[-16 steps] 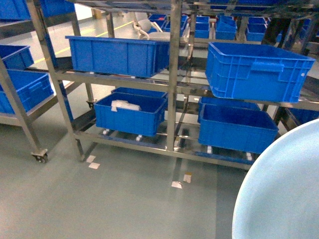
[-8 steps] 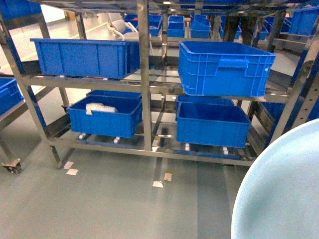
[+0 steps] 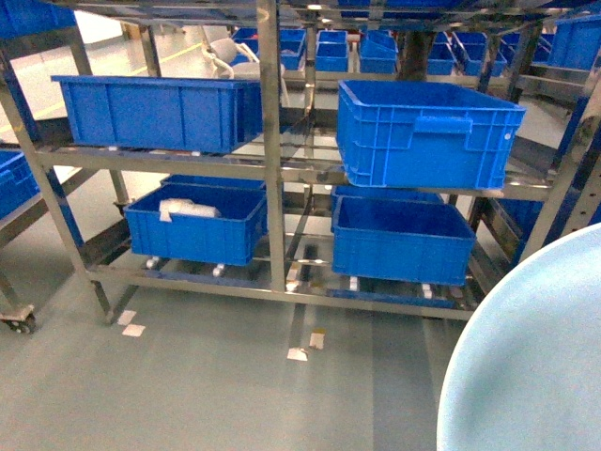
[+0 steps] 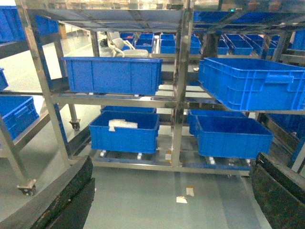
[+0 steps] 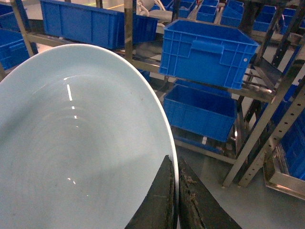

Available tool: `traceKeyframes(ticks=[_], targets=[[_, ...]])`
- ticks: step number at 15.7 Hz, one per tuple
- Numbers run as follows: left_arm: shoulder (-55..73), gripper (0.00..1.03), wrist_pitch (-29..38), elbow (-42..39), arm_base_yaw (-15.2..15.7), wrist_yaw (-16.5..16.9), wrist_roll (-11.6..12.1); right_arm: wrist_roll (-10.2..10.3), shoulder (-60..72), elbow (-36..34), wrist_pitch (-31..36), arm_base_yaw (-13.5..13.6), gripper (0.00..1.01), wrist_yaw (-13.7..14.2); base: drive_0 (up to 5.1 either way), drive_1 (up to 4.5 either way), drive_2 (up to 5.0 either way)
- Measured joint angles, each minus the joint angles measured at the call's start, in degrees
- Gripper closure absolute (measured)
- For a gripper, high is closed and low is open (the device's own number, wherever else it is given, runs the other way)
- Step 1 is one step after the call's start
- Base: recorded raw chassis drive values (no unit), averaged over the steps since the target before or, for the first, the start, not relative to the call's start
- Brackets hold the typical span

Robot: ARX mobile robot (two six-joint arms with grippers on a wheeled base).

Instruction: Place blue tray on left shelf second layer neatly

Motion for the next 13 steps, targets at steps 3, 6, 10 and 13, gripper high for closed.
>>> traceKeyframes(ticks=[3, 6, 10, 13], targets=[[0.0, 0.05, 0.0, 0.0, 0.0, 0.0, 0.0, 0.0, 0.0, 0.0, 0.0, 0.0, 0.99, 0.0, -0.1, 4.24, -4.4], [0.0, 0.05, 0.0, 0.0, 0.0, 0.0, 0.0, 0.0, 0.0, 0.0, 0.1, 0.0, 0.99, 0.0, 0.0, 4.30, -4.3], [0.0, 0.05, 0.0, 0.0, 0.0, 0.0, 0.0, 0.0, 0.0, 0.0, 0.2, 0.0, 0.99, 0.0, 0.1, 4.42, -4.2], [0.0, 0.05, 0.0, 0.0, 0.0, 0.0, 0.0, 0.0, 0.0, 0.0, 0.0, 0.0, 0.99, 0.0, -0.1, 4.25, -4.4]])
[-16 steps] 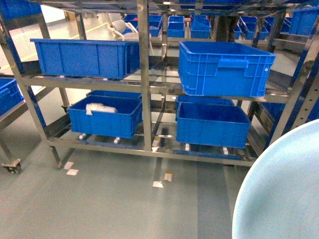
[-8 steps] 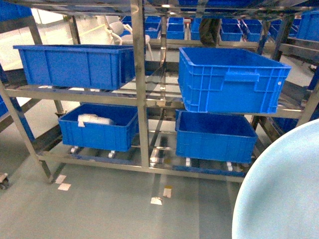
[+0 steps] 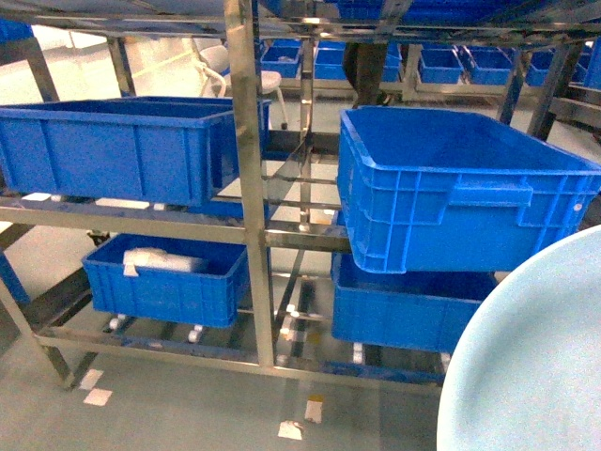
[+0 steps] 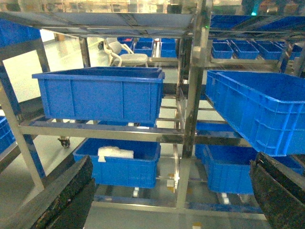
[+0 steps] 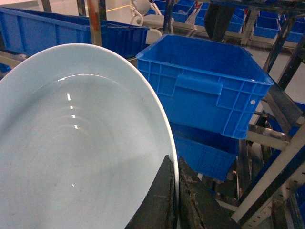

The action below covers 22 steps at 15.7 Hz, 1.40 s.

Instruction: Place blue tray on left shelf second layer neatly

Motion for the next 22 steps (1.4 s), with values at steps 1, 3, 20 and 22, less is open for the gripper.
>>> traceKeyframes(ticks=[1, 3, 20, 22], targets=[[0.0, 0.05, 0.0, 0.0, 0.0, 0.0, 0.0, 0.0, 0.0, 0.0, -0.1, 0.0, 0.99, 0.0, -0.1, 4.22, -4.4], [0.0, 0.05, -0.1, 0.0, 0.0, 0.0, 0.0, 0.0, 0.0, 0.0, 0.0, 0.0, 0.99, 0.0, -0.1, 4.24, -4.4], [0.0, 0.05, -0.1, 0.0, 0.0, 0.0, 0.0, 0.0, 0.0, 0.0, 0.0, 0.0, 0.99, 0.0, 0.0, 2.50, -2.5], [0.0, 0.05, -0.1, 0.0, 0.0, 0.0, 0.0, 0.0, 0.0, 0.0, 0.0, 0.0, 0.99, 0.0, 0.0, 0.00, 0.0]])
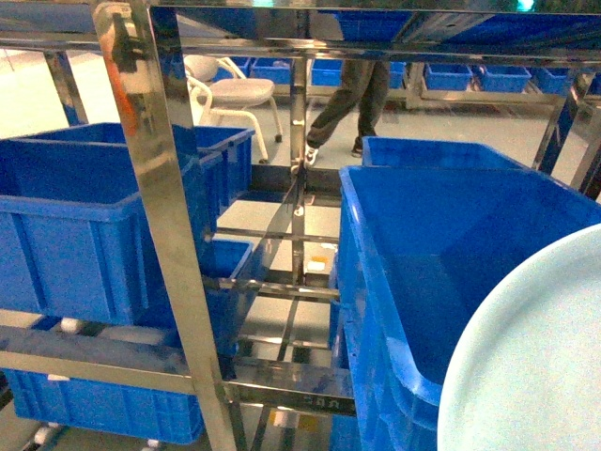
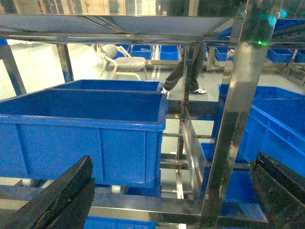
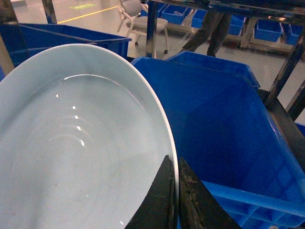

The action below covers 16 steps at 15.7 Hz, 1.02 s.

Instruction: Place blue tray on left shelf second layer neatly

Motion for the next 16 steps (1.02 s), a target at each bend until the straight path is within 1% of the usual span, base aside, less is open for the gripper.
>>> traceKeyframes(ticks=[16], targets=[[0.0, 0.05, 0.0, 0.0, 0.0, 0.0, 0.0, 0.0, 0.0, 0.0, 0.0, 0.0, 0.99, 0.0, 0.0, 0.00, 0.0]])
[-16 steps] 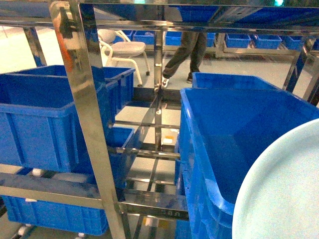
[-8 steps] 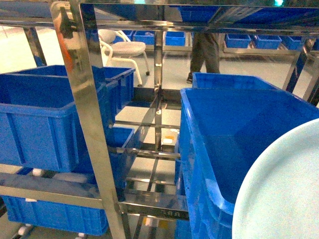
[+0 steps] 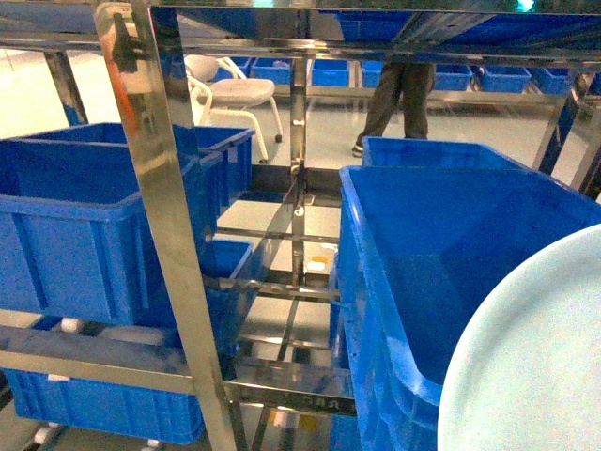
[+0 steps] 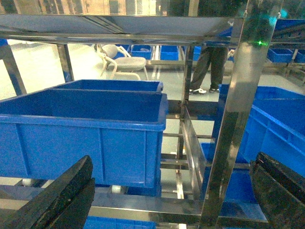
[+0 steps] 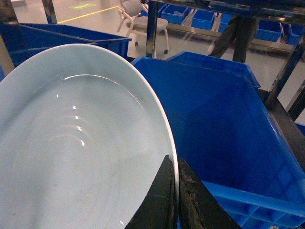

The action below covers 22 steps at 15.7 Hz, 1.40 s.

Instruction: Place blue tray on left shelf second layer neatly

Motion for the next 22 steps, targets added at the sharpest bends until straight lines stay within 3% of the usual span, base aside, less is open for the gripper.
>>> traceKeyframes(ticks=[6, 9, 14, 18, 22], targets=[[0.0, 0.05, 0.0, 0.0, 0.0, 0.0, 0.0, 0.0, 0.0, 0.0, 0.4, 0.0, 0.99, 0.0, 0.0, 0.00, 0.0], [0.0, 0.05, 0.0, 0.0, 0.0, 0.0, 0.0, 0.2, 4.0, 0.0, 3.9, 1.3, 0.99, 1.3, 0.0, 0.00, 0.0], [0.0, 0.05, 0.0, 0.0, 0.0, 0.0, 0.0, 1.1, 15.0, 0.0, 14.4, 4.2, 0.99, 3.2, 0.0, 0.00, 0.0], [0.0, 0.05, 0.0, 0.0, 0.0, 0.0, 0.0, 1.7, 26.3, 2.1, 25.1, 4.4, 0.99, 4.4, 0.0, 0.00, 0.0], [0.0, 0.05, 0.0, 0.0, 0.0, 0.0, 0.0, 2.2, 40.8, 5.0, 36.7, 2.4, 0.99, 4.4, 0.0, 0.00, 0.0]])
